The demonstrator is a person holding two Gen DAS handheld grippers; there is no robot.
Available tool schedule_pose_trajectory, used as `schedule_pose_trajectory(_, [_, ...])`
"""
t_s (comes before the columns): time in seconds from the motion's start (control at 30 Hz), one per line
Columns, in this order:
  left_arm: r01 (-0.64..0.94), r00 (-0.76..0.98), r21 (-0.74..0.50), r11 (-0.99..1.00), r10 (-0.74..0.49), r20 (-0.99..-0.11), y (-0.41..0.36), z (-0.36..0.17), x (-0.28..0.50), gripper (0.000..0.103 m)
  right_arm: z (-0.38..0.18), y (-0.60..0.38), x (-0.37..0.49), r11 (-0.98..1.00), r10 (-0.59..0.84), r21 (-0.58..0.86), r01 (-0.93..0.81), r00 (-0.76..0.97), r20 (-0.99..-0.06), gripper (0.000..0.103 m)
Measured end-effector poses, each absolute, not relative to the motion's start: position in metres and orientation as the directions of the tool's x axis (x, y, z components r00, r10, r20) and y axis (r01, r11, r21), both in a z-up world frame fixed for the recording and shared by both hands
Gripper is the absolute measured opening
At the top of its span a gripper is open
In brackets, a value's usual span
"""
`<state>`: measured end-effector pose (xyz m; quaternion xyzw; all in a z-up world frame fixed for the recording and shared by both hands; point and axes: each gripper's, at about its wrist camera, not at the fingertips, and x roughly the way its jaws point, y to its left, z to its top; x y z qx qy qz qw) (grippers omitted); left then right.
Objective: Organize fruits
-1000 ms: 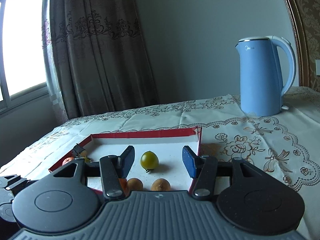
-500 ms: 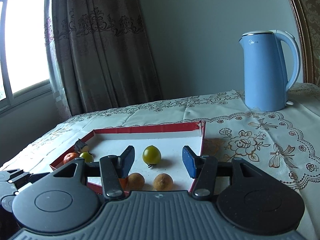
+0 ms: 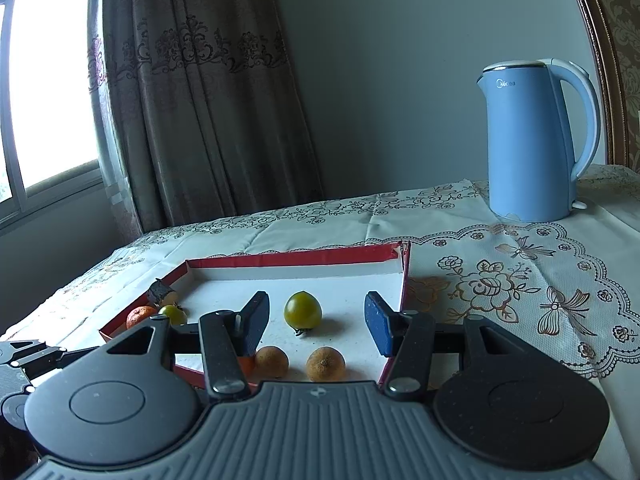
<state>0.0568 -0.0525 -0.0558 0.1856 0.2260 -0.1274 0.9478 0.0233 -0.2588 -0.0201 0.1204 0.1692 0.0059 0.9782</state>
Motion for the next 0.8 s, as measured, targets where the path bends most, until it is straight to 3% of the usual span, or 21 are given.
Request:
schedule_pose_trajectory(0.4, [0.341,0.887,0.488,0.804,-0.103,-0.450,-0.071,-0.069,0.039,0.037,-0.021,-0.262,0.023,0.968,0.053,0.250,0.032,0.944,-0.325,0.052])
schedule_pose_trajectory(0.73, [0.322,0.862,0.399,0.858,-0.091,-0.499,-0.055,-0.065,0.029,0.038,-0.021,-0.262,0.023,0.966,0.056,0.255,0.031,0.944,-0.325,0.052])
schedule_pose_trajectory(0.8, [0.305,0.861,0.381,0.873,-0.082,-0.501,-0.055,-0.064,0.027,0.045,-0.021,-0.263,0.023,0.967,0.056,0.255,0.031,0.944,-0.325,0.052])
